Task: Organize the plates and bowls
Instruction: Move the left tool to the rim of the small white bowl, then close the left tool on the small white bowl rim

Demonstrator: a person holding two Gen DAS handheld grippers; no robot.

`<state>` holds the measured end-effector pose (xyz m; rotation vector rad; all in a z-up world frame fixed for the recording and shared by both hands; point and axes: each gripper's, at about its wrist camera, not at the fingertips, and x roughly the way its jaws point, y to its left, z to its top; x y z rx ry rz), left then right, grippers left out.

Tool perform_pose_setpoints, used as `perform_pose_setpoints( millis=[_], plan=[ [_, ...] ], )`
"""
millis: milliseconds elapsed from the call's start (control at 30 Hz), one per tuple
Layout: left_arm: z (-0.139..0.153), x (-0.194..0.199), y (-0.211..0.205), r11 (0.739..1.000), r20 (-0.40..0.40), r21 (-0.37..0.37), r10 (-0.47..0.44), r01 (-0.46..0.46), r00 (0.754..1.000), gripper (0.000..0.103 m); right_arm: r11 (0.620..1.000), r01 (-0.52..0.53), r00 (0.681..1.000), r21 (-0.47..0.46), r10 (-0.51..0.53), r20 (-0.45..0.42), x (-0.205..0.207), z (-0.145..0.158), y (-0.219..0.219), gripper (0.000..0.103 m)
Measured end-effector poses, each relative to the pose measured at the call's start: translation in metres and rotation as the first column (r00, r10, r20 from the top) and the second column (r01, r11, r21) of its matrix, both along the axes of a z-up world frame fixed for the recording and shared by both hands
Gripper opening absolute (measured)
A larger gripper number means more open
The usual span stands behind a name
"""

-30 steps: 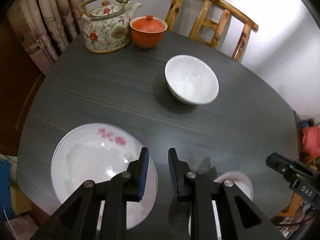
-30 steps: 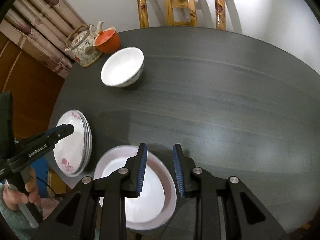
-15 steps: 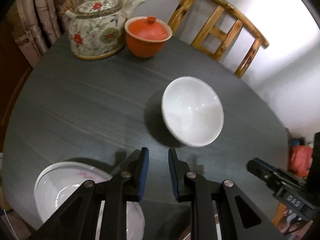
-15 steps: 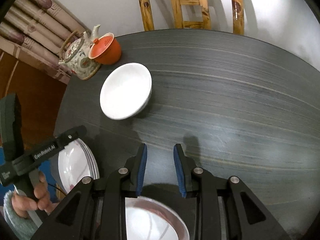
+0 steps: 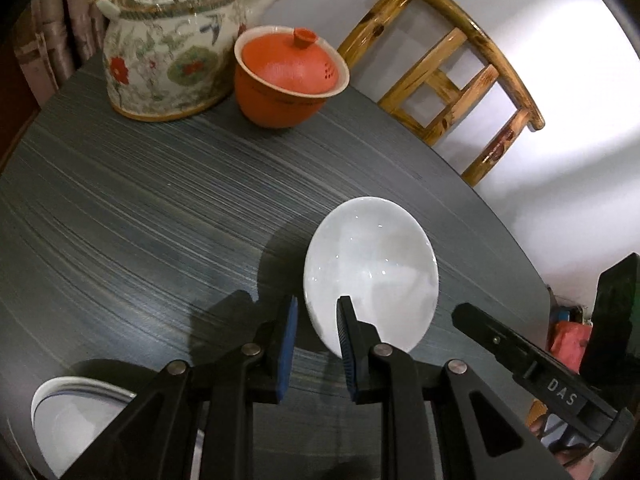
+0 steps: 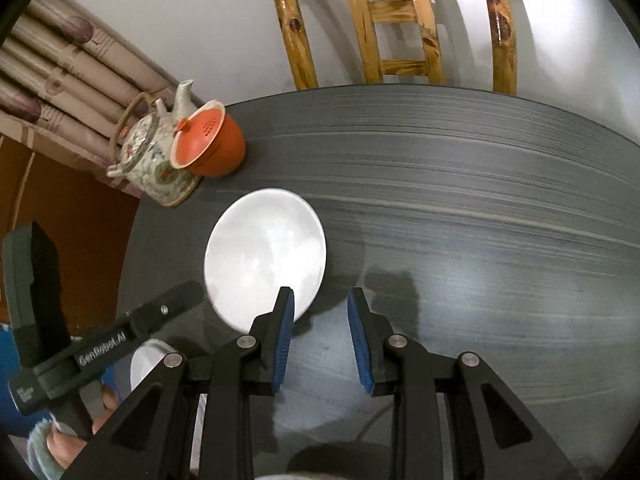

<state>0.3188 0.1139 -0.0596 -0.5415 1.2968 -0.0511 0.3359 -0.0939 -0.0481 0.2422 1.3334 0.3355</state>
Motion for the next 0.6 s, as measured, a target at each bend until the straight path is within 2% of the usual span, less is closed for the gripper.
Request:
perform_pose_setpoints(
  millis=[400, 600],
  plan=[
    [-0.027, 0.023, -0.002, 0.999, -0.039, 0.038, -0.011, 0.013, 0.999, 0.02, 1.0, 0.004, 0.998, 0.018, -0.003, -0.063, 0.028, -0.04, 0.006, 0.027],
    [-0.035, 0.026, -0.003, 0.997, -0.047, 0.069, -0.02, 0.023, 0.999, 0.02, 1.0, -0.012, 0.998, 0.02, 0.013, -0.067, 0.033, -0.05, 0.01, 0.027]
  ],
)
